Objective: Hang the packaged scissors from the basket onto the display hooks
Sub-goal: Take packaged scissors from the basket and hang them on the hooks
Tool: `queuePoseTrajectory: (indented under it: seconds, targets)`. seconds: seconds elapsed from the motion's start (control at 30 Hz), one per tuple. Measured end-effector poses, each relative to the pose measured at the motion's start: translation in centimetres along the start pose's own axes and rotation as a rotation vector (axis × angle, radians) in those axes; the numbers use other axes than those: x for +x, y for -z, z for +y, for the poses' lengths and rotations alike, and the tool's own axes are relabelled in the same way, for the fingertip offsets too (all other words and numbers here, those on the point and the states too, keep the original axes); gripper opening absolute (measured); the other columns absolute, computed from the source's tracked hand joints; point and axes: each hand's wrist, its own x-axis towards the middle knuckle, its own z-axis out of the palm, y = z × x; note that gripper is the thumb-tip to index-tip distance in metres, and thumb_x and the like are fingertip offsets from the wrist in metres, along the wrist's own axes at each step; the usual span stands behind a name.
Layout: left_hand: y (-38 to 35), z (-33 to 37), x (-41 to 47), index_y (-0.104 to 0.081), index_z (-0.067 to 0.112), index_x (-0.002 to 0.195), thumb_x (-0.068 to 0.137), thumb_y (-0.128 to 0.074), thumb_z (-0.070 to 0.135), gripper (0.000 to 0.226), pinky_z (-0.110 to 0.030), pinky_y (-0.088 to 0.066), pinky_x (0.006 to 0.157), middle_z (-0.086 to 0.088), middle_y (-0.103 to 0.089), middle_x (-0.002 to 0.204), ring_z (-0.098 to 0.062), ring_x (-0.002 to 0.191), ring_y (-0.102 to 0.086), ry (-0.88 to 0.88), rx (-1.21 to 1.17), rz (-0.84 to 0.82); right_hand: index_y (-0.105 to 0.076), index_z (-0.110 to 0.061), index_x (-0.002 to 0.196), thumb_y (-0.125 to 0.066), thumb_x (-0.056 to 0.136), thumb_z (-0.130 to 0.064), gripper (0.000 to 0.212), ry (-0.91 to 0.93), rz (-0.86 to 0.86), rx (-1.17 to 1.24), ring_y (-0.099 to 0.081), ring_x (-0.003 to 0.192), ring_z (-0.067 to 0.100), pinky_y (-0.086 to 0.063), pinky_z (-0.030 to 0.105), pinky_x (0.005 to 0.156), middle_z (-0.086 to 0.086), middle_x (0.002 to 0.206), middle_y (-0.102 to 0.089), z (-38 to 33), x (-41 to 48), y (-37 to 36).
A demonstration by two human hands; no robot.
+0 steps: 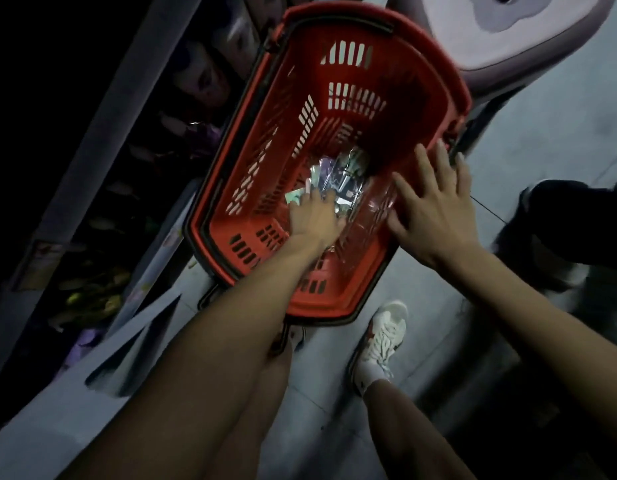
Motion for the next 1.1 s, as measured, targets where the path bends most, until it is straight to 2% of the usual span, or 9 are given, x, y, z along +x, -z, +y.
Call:
queuePoseTrajectory:
  seconds: [0.1, 0.23, 0.4, 0.53, 0.67, 0.77, 0.87, 1.0, 1.1]
  targets:
    - [-2.7, 0.8, 4.3, -0.045, 0.015, 0.145, 0.095, -0.053, 0.054, 0.064, -0.047, -0.042, 0.101, -0.015, -0.053, 0.141, -0.034, 0.131, -0.049, 0.025, -0.024, 0.014, -0.064, -0.011, 0.133, -0.034, 0.098, -0.047, 0.058, 0.022, 0.114, 0.013, -0.005, 0.156, 0.040, -0.008, 0.060, 0.123, 0.022, 0.163, -0.028, 0.5, 0.9, -2.1]
    - [-5.9, 1.9, 8.7, -0.033, 0.005, 0.151, 0.093, -0.057, 0.058, 0.082, -0.050, -0.042, 0.104, -0.016, -0.048, 0.148, -0.035, 0.132, -0.049, 0.109, -0.032, 0.023, -0.071, -0.008, 0.118, -0.036, 0.101, -0.041, 0.052, 0.051, 0.304, 0.063, -0.015, 0.155, 0.040, -0.017, 0.060, 0.121, 0.019, 0.156, -0.042, 0.9, 1.3, -4.3]
    - [-7.7, 2.4, 11.5, -0.042, 0.002, 0.144, 0.095, -0.060, 0.047, 0.069, -0.042, -0.043, 0.100, -0.015, -0.054, 0.138, -0.032, 0.122, -0.056, 0.150, 0.032, 0.102, -0.074, -0.008, 0.108, -0.041, 0.096, -0.035, 0.044, 0.063, 0.419, 0.132, -0.022, 0.152, 0.042, -0.017, 0.062, 0.120, 0.019, 0.146, -0.053, 1.2, 1.8, -5.2]
    - [-7.7, 2.2, 12.6, -0.041, 0.005, 0.143, 0.089, -0.073, 0.041, 0.072, -0.045, -0.044, 0.102, -0.015, -0.054, 0.137, -0.032, 0.124, -0.056, 0.193, -0.051, 0.143, -0.075, -0.008, 0.105, -0.045, 0.093, -0.033, 0.040, 0.068, 0.444, 0.146, -0.024, 0.151, 0.043, -0.017, 0.063, 0.120, 0.018, 0.141, -0.057, 1.1, 2.0, -5.6]
    - [-7.0, 1.6, 12.7, -0.036, 0.011, 0.150, 0.092, -0.071, 0.039, 0.074, -0.044, -0.047, 0.095, -0.013, -0.062, 0.131, -0.035, 0.121, -0.060, 0.166, -0.182, 0.109, -0.075, -0.007, 0.102, -0.047, 0.092, -0.032, 0.039, 0.083, 0.465, 0.150, -0.026, 0.150, 0.044, -0.017, 0.063, 0.120, 0.019, 0.137, -0.059, 1.4, 2.1, -5.8]
    - [-6.5, 1.0, 12.3, -0.050, 0.015, 0.137, 0.092, -0.070, 0.041, 0.056, -0.040, -0.047, 0.083, -0.012, -0.068, 0.122, -0.036, 0.116, -0.062, 0.152, -0.269, 0.039, -0.074, -0.007, 0.101, -0.049, 0.092, -0.032, 0.037, 0.084, 0.457, 0.142, -0.028, 0.149, 0.044, -0.018, 0.063, 0.120, 0.019, 0.136, -0.060, 1.3, 2.0, -5.7]
    - [-5.3, 0.6, 11.0, -0.060, 0.016, 0.116, 0.091, -0.070, 0.037, 0.034, -0.040, -0.049, 0.081, -0.009, -0.071, 0.111, -0.034, 0.109, -0.064, 0.173, -0.384, 0.006, -0.073, -0.006, 0.100, -0.047, 0.093, -0.033, 0.038, 0.072, 0.425, 0.128, -0.029, 0.149, 0.044, -0.018, 0.063, 0.120, 0.019, 0.135, -0.059, 1.2, 1.8, -5.3]
    - [-2.5, -0.4, 8.2, -0.060, 0.023, 0.120, 0.092, -0.069, 0.034, 0.031, -0.040, -0.050, 0.087, -0.009, -0.070, 0.118, -0.035, 0.113, -0.064, 0.127, -0.378, 0.023, -0.073, -0.007, 0.104, -0.041, 0.099, -0.037, 0.044, 0.062, 0.340, 0.080, -0.025, 0.151, 0.043, -0.016, 0.061, 0.121, 0.019, 0.139, -0.057, 1.1, 1.3, -4.5]
    - [0.1, -1.5, 5.9, -0.064, 0.026, 0.114, 0.091, -0.070, 0.034, 0.025, -0.039, -0.049, 0.088, -0.009, -0.072, 0.115, -0.034, 0.112, -0.065, 0.153, -0.394, 0.082, -0.073, -0.008, 0.111, -0.035, 0.102, -0.041, 0.051, 0.038, 0.224, 0.019, -0.021, 0.152, 0.043, -0.012, 0.060, 0.123, 0.019, 0.144, -0.053, 0.7, 0.9, -3.5]
